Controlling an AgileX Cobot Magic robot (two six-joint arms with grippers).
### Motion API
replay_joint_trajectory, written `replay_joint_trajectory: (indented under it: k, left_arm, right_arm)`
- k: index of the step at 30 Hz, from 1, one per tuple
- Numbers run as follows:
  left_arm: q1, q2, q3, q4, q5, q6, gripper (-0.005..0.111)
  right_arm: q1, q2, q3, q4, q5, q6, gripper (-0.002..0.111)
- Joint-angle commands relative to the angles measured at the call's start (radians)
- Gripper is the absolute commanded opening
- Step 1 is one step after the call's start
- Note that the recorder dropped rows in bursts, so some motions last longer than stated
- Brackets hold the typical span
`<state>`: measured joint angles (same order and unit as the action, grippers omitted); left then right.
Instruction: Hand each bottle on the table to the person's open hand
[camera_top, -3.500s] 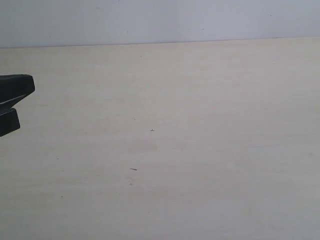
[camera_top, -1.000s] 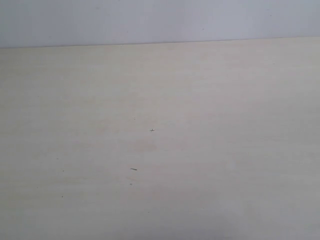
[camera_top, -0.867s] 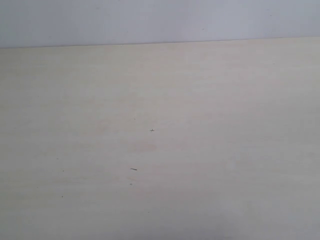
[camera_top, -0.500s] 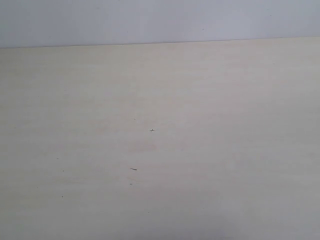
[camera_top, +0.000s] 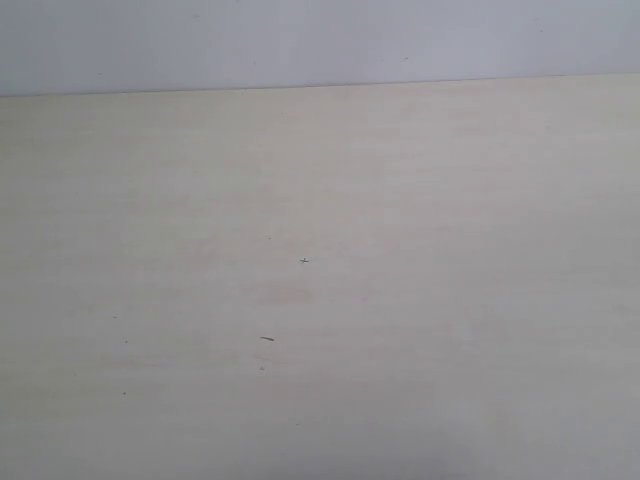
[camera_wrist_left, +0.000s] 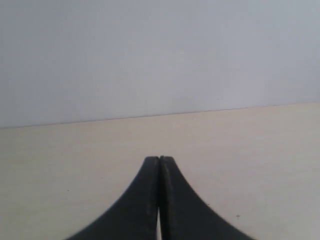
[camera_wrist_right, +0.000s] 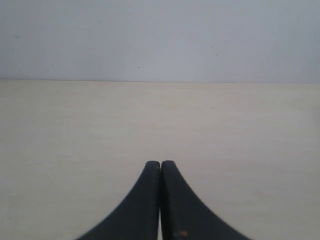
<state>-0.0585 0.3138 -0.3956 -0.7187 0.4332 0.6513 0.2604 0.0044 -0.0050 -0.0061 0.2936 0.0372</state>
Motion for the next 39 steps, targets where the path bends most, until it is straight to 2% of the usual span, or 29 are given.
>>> replay_joint_trajectory:
  k: [1,5,8,15,25,39]
  left_arm:
    - [0.002,-0.006,0.003,0.188,-0.01,-0.106,0.0]
    - [0.002,-0.013,0.033,0.556,-0.048,-0.533,0.0]
    - [0.002,-0.027,0.086,0.692,-0.125,-0.705,0.0]
    - [0.002,-0.114,0.236,0.719,-0.259,-0.708,0.0]
    - [0.002,-0.313,0.331,0.823,-0.244,-0.708,0.0]
    - [0.002,-0.314,0.396,0.784,-0.232,-0.717,0.0]
  right_arm:
    - [-0.007,-0.004,0.005,0.0,-0.012,0.002,0.0]
    - [-0.007,-0.004,0.005,0.0,-0.012,0.002,0.0]
    - [-0.007,-0.004,0.005,0.0,-0.011,0.002,0.0]
    - [-0.007,-0.004,0.005,0.0,-0.011,0.002,0.0]
    - [-0.007,-0.004,0.005,0.0,-0.011,0.002,0.0]
    - [-0.007,-0.004,0.005,0.0,-0.011,0.002,0.0]
